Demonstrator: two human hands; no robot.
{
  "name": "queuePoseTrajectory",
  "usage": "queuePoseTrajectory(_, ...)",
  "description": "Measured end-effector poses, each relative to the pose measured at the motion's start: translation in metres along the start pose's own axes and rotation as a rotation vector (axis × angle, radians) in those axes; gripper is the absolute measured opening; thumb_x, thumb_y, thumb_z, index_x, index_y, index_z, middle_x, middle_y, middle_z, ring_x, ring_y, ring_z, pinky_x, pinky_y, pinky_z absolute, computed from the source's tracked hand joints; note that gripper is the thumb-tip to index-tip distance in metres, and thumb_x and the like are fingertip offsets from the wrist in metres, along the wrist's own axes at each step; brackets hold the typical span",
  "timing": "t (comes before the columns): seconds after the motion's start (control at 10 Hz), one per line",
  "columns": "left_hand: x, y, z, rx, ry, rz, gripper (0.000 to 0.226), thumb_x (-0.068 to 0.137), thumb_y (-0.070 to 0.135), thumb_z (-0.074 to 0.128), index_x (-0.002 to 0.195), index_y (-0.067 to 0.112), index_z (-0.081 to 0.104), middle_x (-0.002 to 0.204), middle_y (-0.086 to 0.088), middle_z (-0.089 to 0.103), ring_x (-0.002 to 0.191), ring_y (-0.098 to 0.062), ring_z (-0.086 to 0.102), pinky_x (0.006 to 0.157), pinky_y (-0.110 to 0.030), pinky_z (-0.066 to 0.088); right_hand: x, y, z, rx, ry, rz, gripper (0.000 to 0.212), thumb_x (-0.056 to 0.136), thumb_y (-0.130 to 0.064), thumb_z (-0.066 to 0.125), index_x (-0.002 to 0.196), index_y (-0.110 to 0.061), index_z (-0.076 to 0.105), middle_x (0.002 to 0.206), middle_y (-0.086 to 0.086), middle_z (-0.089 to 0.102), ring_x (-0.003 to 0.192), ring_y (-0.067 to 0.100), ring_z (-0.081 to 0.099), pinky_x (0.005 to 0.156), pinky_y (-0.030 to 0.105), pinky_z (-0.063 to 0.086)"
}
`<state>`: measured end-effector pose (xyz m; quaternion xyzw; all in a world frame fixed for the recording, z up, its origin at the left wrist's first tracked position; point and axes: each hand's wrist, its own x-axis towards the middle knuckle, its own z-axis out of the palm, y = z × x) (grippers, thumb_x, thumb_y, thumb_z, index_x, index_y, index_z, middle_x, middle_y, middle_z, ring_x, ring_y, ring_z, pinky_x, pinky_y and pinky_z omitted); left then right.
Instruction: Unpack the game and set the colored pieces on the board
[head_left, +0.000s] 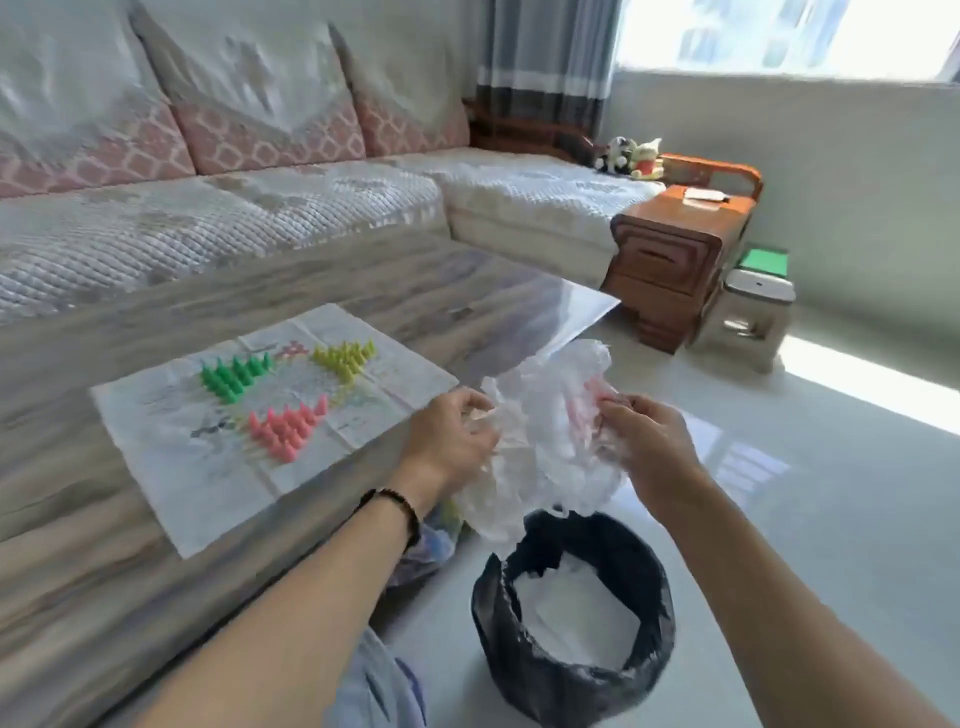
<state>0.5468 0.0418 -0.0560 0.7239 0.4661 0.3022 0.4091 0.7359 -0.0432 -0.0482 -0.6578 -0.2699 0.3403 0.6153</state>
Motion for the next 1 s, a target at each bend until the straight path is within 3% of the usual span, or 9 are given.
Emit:
queuePoseTrajectory(0.1,0.008,-0.029,0.066,-0.01,-0.037,-0.103,0.018,0.082,0.024,0.068,0.099,0.029,0.063,0.104,0.0,0.069,0.095,-0.019,0.065,0.083,-0.037,0.055,0.014,0.06,-0.033,-0.03,0.102,0.142,0.008,0.088,-0.007,0.061,0.086,-0.008,0.069,0.091,0.013,0.069,0.083,0.026,0.064,0.08,0.043,0.054)
queuePoseTrajectory(0.2,0.006,-0.066,0.12,-0.069,-0.023,-0.258,0.016,0.082,0.024,0.066,0.098,0.024,0.065,0.104,0.002,0.068,0.093,-0.019,0.064,0.083,-0.038,0.054,0.02,0.106,-0.053,-0.1,0.191,0.249,0.013,0.091,-0.006,0.058,0.086,-0.004,0.069,0.08,0.008,0.065,0.065,0.018,0.058,0.051,0.024,0.048)
queuePoseTrajectory(0.3,-0.004,-0.097,0.156,-0.127,-0.029,-0.391,0.016,0.083,0.021,0.064,0.099,0.019,0.065,0.102,0.002,0.065,0.093,-0.018,0.061,0.082,-0.033,0.053,0.024,0.149,-0.066,-0.23,0.196,0.349,0.025,0.089,-0.011,0.061,0.083,0.013,0.065,0.067,0.013,0.057,0.049,0.021,0.046,0.04,0.021,0.034)
queuePoseTrajectory(0.4,-0.009,-0.122,0.175,-0.15,-0.035,-0.476,0.014,0.083,0.025,0.063,0.097,0.023,0.065,0.101,0.002,0.067,0.089,-0.017,0.062,0.074,-0.03,0.051,0.023,0.185,-0.073,-0.381,0.097,0.49,0.028,0.086,-0.017,0.066,0.064,0.0,0.062,0.053,0.008,0.045,0.04,0.018,0.038,0.041,0.022,0.03)
queuePoseTrajectory(0.5,-0.008,-0.133,0.188,-0.083,-0.07,-0.477,0.023,0.078,0.039,0.064,0.1,0.031,0.063,0.101,0.006,0.066,0.089,-0.015,0.063,0.08,-0.034,0.054,0.024,0.213,-0.071,-0.586,0.032,0.458,0.024,0.075,-0.003,0.049,0.055,-0.013,0.041,0.05,0.003,0.037,0.049,0.019,0.036,0.048,0.027,0.029)
queuePoseTrajectory(0.6,-0.01,-0.135,0.206,-0.107,-0.364,-0.513,0.043,0.086,0.043,0.065,0.123,0.022,0.054,0.117,0.002,0.061,0.106,-0.02,0.06,0.091,-0.035,0.05,0.023,0.225,-0.067,-0.749,-0.039,0.413,0.011,0.075,-0.01,0.044,0.065,-0.013,0.042,0.061,0.001,0.048,0.058,0.019,0.043,0.052,0.028,0.034)
queuePoseTrajectory(0.7,-0.014,-0.137,0.215,0.039,-0.57,-0.421,0.057,0.087,0.052,0.057,0.131,0.016,0.053,0.133,-0.002,0.057,0.121,-0.022,0.054,0.102,-0.038,0.044,0.021,0.218,-0.071,-0.823,-0.094,0.39,0.005,0.076,-0.016,0.047,0.079,-0.013,0.051,0.073,0.003,0.058,0.068,0.022,0.054,0.058,0.033,0.043)
queuePoseTrajectory(0.9,-0.019,-0.126,0.185,0.432,-0.436,-0.072,0.04,0.092,0.048,0.046,0.12,0.023,0.059,0.123,-0.003,0.055,0.118,-0.024,0.051,0.096,-0.035,0.042,0.015,0.147,-0.099,-0.835,-0.037,0.222,0.047,0.077,-0.015,0.059,0.124,-0.015,0.055,0.119,0.006,0.059,0.106,0.024,0.059,0.091,0.037,0.05)
queuePoseTrajectory(1.0,-0.026,-0.119,0.171,0.576,-0.375,0.122,0.048,0.094,0.043,0.046,0.135,0.018,0.049,0.14,-0.003,0.046,0.13,-0.023,0.04,0.105,-0.04,0.037,-0.002,0.093,-0.117,-0.557,-0.04,-0.025,0.028,0.085,-0.017,0.068,0.111,-0.027,0.066,0.11,0.0,0.069,0.092,0.015,0.066,0.084,0.034,0.053)
